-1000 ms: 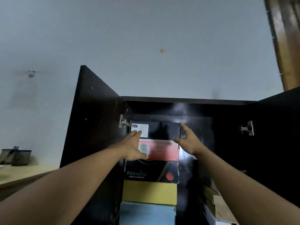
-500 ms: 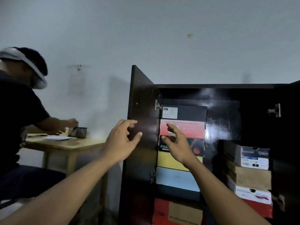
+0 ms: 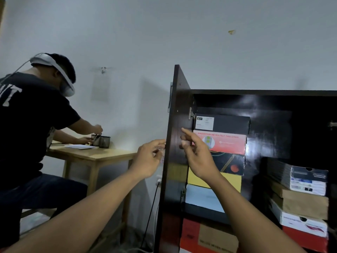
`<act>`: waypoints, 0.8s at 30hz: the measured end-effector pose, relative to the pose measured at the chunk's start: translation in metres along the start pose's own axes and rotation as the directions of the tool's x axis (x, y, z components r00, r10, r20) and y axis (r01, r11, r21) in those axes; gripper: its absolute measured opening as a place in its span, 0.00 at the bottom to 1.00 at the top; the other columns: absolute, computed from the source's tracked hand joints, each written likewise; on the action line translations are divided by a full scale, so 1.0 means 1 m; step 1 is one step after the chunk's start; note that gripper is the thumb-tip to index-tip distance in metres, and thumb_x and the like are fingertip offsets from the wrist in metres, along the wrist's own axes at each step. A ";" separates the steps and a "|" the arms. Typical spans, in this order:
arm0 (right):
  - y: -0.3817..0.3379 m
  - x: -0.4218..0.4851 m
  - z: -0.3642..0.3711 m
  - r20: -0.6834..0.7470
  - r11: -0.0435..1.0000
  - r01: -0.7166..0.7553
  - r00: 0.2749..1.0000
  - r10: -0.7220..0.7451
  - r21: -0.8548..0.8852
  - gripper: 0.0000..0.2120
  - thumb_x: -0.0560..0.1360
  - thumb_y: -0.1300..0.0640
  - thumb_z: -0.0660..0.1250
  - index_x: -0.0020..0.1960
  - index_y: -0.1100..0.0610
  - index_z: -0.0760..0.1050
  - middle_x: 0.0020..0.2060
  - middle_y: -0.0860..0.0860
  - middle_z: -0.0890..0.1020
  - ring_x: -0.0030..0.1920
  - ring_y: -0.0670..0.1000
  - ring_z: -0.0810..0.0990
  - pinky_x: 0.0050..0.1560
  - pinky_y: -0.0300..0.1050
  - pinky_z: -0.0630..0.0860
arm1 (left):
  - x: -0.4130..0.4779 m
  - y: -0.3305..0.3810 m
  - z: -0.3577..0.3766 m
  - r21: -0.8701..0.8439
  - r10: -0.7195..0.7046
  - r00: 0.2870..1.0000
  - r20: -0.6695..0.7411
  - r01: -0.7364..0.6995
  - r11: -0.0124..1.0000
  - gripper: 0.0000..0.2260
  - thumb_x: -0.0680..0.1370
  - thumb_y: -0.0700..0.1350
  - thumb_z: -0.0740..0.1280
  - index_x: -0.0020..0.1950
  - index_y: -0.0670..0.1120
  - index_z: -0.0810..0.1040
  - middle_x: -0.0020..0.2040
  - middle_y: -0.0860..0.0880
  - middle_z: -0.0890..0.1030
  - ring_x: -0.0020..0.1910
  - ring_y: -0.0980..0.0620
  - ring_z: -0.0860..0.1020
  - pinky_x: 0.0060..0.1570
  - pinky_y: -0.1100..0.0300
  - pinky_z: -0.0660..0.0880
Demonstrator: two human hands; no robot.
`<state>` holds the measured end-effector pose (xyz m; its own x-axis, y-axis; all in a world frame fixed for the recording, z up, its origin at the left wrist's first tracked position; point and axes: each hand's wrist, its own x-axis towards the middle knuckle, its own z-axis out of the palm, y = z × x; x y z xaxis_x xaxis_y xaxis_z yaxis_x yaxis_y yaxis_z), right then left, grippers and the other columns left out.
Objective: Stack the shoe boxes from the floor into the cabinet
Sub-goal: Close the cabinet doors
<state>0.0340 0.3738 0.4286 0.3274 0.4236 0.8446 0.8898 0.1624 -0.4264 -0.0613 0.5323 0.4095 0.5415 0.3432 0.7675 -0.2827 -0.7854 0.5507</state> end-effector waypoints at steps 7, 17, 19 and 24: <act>0.011 -0.010 -0.066 -0.136 0.970 0.118 0.979 -0.149 -0.213 0.15 0.83 0.53 0.60 0.69 0.48 0.72 0.58 0.45 0.77 0.54 0.42 0.77 0.54 0.37 0.75 | 0.005 0.037 0.069 -0.103 0.170 0.965 0.202 -0.151 0.983 0.26 0.77 0.40 0.71 0.71 0.60 0.71 0.57 0.60 0.79 0.52 0.64 0.78 0.53 0.68 0.74; 0.078 -0.052 -0.164 -0.092 0.894 -0.122 0.992 0.091 -0.432 0.32 0.77 0.59 0.71 0.74 0.41 0.63 0.56 0.43 0.77 0.47 0.44 0.81 0.50 0.43 0.82 | 0.037 0.045 0.195 -0.013 0.236 0.936 0.261 -0.241 0.970 0.36 0.76 0.46 0.73 0.76 0.67 0.57 0.75 0.53 0.61 0.75 0.51 0.63 0.71 0.47 0.67; 0.090 -0.065 -0.174 -0.081 0.875 -0.151 0.988 0.128 -0.460 0.34 0.77 0.58 0.71 0.75 0.37 0.59 0.52 0.40 0.77 0.45 0.39 0.79 0.48 0.34 0.79 | 0.044 0.045 0.213 0.047 0.242 0.938 0.250 -0.261 0.964 0.36 0.76 0.49 0.73 0.77 0.65 0.57 0.76 0.53 0.59 0.75 0.50 0.60 0.71 0.48 0.66; 0.133 -0.077 -0.182 -0.072 0.828 -0.147 0.989 0.129 -0.542 0.35 0.80 0.60 0.66 0.76 0.34 0.54 0.60 0.41 0.74 0.46 0.38 0.77 0.54 0.38 0.76 | 0.061 0.034 0.249 0.221 0.294 0.927 0.231 -0.344 0.913 0.39 0.74 0.53 0.74 0.78 0.63 0.54 0.76 0.54 0.57 0.74 0.48 0.58 0.69 0.47 0.68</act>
<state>0.1851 0.2003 0.3654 0.4612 0.3760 0.8037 0.8604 -0.4107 -0.3017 0.1595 0.3982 0.3929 0.6022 -0.0319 0.7977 -0.2698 -0.9485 0.1657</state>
